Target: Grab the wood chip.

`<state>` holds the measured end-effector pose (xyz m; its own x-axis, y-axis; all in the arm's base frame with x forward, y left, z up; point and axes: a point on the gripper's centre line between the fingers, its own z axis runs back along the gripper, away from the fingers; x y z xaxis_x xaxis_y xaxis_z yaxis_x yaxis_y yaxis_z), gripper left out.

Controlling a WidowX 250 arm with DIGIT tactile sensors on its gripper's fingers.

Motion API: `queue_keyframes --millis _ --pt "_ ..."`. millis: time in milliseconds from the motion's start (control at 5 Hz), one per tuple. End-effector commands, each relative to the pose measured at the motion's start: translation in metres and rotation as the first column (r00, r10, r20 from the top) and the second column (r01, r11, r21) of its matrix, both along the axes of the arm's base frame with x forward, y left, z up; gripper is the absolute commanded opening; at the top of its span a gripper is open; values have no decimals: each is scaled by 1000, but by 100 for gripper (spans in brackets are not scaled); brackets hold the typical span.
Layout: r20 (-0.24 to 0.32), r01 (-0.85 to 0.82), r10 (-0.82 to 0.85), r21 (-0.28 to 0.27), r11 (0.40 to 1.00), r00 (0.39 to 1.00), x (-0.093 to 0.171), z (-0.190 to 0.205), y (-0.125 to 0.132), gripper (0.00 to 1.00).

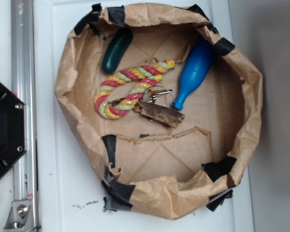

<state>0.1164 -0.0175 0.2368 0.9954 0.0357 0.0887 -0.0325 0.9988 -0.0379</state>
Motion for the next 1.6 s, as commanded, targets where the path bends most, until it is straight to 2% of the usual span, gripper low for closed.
queue_keyframes --millis 0,200,400,600,800,1000,1200,1400 --pt "0 0 0 0 1000 1000 0 0 0 100" --pt "-9 30 -30 -21 999 1000 50 -41 0 100" --pt "33 3 -4 9 1000 999 101 -72 15 100" --pt "24 26 -26 17 1000 999 141 -109 27 100" --pt "-3 127 -127 20 992 992 147 -142 36 100" --pt "-33 184 -183 16 983 983 159 -161 33 100" --pt "-111 241 -239 2 971 965 155 -196 15 100" --pt "-134 259 -254 15 966 958 158 -212 7 100"
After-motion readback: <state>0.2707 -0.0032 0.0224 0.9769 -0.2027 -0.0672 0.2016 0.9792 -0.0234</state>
